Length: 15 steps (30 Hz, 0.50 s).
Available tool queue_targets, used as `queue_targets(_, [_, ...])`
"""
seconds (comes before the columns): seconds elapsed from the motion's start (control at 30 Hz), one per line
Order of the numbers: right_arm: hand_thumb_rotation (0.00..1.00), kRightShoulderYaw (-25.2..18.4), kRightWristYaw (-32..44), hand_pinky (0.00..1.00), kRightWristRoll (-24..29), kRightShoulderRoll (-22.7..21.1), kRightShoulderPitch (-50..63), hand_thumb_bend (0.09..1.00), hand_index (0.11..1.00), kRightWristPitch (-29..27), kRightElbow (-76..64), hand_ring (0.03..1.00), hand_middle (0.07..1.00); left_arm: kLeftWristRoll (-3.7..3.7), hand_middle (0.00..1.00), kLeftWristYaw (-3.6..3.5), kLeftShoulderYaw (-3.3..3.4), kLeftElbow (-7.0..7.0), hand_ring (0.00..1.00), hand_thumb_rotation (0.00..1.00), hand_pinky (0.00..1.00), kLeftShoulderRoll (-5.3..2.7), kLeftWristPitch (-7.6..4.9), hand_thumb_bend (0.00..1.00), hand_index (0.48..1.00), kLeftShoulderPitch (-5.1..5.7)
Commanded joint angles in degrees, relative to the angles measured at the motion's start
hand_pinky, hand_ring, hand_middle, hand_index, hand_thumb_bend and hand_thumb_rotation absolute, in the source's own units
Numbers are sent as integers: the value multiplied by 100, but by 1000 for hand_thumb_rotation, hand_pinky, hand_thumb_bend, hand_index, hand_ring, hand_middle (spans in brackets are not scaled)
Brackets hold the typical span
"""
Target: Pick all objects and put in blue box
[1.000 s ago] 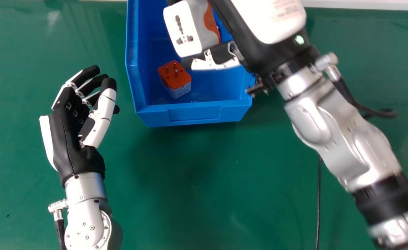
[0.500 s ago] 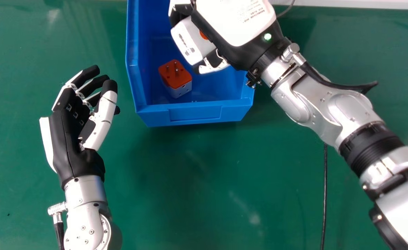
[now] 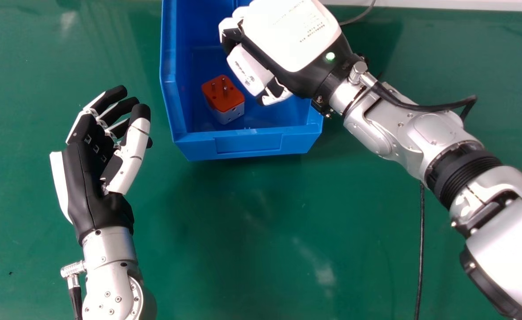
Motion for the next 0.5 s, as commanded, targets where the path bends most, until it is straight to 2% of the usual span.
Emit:
queue_targets(0.0, [0,18,-208,320,62,-8,-326,497,509,55,-45,453,512,38,699,26,-45,-80,632,342,515,-84,-60,577,697,4])
queue_targets(0.07, [0,36,-240,320,66,-10,-341,497,509,80,-36,453,512,41,699,21,-45,-68,632,342,515,-77,-86,577,697,-3])
queue_targets(0.17, [0,81,-334,318,58,-6,-374,497,510,114,-7,453,514,3,698,-30,-41,-47,630,347,514,-56,-105,583,697,-12])
queue_targets(0.4, [0,145,-365,313,72,25,-431,496,517,175,22,450,509,14,698,-11,-20,-15,630,351,514,-49,-83,586,696,-41])
queue_targets(0.47, [0,136,-381,309,99,35,-423,496,524,179,15,449,507,22,698,-6,-14,25,630,354,513,-44,-114,590,696,-56])
